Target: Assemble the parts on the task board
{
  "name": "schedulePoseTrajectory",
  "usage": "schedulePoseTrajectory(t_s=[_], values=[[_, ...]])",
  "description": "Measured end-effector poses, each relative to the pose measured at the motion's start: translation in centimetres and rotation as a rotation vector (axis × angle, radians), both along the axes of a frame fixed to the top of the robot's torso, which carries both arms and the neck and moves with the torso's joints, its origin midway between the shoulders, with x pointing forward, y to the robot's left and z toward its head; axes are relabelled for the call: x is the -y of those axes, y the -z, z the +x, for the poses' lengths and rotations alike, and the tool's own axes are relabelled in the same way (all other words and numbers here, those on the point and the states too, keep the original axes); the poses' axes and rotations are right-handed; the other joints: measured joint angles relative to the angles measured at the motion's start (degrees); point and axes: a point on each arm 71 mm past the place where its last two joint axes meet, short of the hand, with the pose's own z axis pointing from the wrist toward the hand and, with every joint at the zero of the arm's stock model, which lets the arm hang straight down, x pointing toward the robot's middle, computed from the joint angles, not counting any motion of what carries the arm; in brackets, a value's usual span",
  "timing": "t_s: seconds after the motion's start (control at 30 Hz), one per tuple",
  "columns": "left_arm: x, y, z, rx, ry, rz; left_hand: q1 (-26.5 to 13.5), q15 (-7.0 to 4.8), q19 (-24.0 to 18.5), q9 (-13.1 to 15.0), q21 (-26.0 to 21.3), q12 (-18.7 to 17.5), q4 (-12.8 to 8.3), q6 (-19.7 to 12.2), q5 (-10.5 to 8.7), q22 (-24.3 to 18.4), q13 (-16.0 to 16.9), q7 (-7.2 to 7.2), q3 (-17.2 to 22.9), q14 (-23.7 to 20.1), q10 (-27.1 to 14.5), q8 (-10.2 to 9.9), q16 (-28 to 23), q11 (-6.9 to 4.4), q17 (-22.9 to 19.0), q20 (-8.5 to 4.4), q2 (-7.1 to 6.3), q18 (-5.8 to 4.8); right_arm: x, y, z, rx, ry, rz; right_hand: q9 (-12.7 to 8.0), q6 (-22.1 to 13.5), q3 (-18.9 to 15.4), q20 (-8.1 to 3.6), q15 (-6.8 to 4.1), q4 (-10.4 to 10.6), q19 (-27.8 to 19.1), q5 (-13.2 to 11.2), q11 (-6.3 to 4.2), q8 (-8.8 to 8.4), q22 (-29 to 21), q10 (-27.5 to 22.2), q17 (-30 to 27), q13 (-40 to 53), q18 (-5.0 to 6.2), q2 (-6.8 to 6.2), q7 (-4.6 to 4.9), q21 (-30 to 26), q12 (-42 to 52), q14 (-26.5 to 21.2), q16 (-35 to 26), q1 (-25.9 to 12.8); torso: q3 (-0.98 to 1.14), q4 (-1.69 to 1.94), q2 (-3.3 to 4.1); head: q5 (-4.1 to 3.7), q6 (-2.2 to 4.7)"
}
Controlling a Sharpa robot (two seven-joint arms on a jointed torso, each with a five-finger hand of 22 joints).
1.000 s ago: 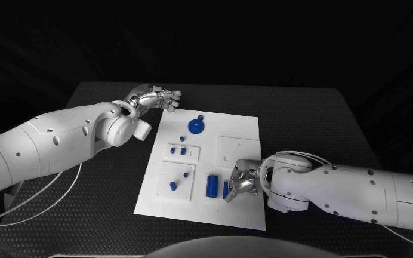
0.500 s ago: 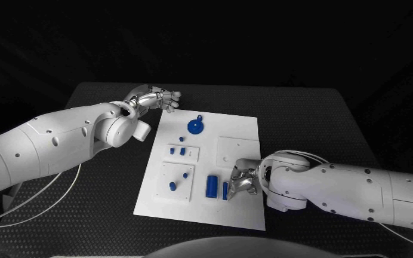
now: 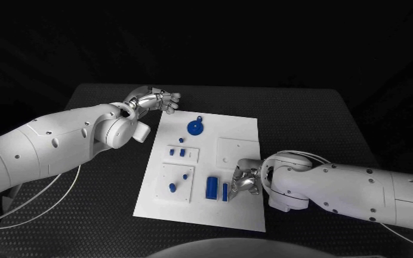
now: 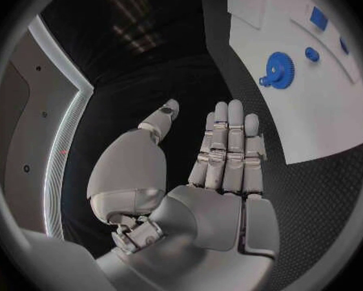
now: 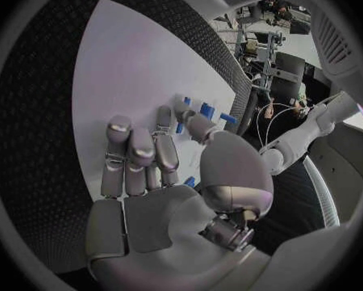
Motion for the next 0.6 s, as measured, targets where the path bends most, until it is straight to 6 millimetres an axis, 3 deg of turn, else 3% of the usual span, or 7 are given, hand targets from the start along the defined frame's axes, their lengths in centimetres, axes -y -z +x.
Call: schedulePoseTrajectory(t_s=[0.1,0.17,0.23,0.33,0.47,0.6], values=[[0.0,0.0,0.1,0.0,-0.002,0.001,0.0,0.0,0.0,0.0,0.0,0.0,0.0,0.0,0.0,0.0,0.0,0.0,0.0,0.0,0.0,0.0,0.0,0.0,0.0,0.0,0.0,0.0,0.7,0.0,0.0,-0.018,0.024,0.008,-0.4,-0.3,-1.3,0.01,0.0,0.6,0.0,1.4,0.29,-0.1,0.0,-1.0,-0.2,-0.3,0.05,-3.64,0.05,0.0,-2.2,0.0,-0.3,-1.1,0.04,-0.03,0.0,-0.04,0.2],[-0.1,0.0,0.1,0.0,-0.003,0.002,0.0,0.0,0.0,0.0,0.0,0.0,0.0,0.0,0.0,0.0,0.0,0.0,0.0,0.0,0.0,0.0,0.0,0.0,0.0,0.0,0.0,0.0,1.1,-0.2,0.2,-0.026,0.034,0.016,-0.6,-1.3,-2.8,0.35,0.02,0.7,-0.3,1.4,0.65,-0.96,0.0,-2.6,-0.2,-1.0,0.13,-5.26,0.19,0.0,-3.6,0.0,-0.4,-2.2,0.05,-0.03,0.0,-0.04,0.36],[-0.1,0.0,0.2,0.001,-0.005,0.003,0.0,0.0,0.0,0.0,0.0,0.0,0.0,0.0,0.0,0.0,0.0,0.0,0.0,0.0,0.0,0.0,0.0,0.0,0.0,0.0,0.0,0.0,1.6,-0.7,0.5,-0.026,0.048,0.025,-1.2,-3.6,-5.5,0.71,0.64,0.7,-1.2,1.4,1.33,-2.2,0.0,-5.1,-0.2,-2.2,0.22,-6.56,0.91,-0.5,-5.5,-0.7,-0.8,-3.5,0.08,-0.05,0.0,-0.04,0.63],[-0.2,0.1,0.3,0.001,-0.009,0.005,0.0,0.0,0.0,0.0,0.0,0.0,0.0,0.0,0.0,0.0,0.0,0.0,0.0,0.0,0.0,0.0,0.0,0.0,0.1,0.0,0.0,0.0,2.5,-1.7,1.4,-0.013,0.074,0.035,-1.1,-5.8,-9.2,0.88,1.2,0.7,-2.6,1.4,1.81,-2.75,-0.2,-7.6,-0.2,-3.5,0.2,-7.32,1.96,-1.3,-7.6,-1.9,-1.3,-6.5,0.13,-0.08,-0.01,-0.23,1.2],[-0.3,0.1,0.5,0.002,-0.017,0.005,0.0,0.0,0.0,0.0,0.0,0.0,0.0,0.0,0.0,0.0,0.0,0.0,0.0,0.0,0.0,0.0,0.0,0.0,0.1,0.0,0.0,0.0,3.7,-3.2,3.2,0.024,0.112,0.057,-1.0,-6.8,-10.9,0.91,1.48,1.1,-3.0,0.9,2.26,-3.16,-0.3,-8.7,-0.2,-4.0,0.16,-7.62,2.17,-1.4,-8.4,-2.2,-1.3,-8.5,0.16,-0.19,-0.06,-0.38,2.1],[-0.3,0.2,0.8,0.002,-0.028,-0.001,0.0,0.0,0.0,-0.1,-0.1,0.0,0.0,0.0,0.0,0.0,0.0,0.0,0.0,0.0,0.0,0.0,-0.3,0.0,0.1,0.0,0.0,0.0,6.0,-4.7,6.4,0.085,0.19,0.099,-1.2,-7.8,-11.3,0.8,1.53,1.3,-3.5,0.0,2.55,-3.59,-0.4,-9.3,-0.2,-4.2,0.14,-7.75,2.21,-1.8,-8.6,-2.6,-1.3,-9.0,0.27,-0.36,-0.1,-0.61,3.96]])
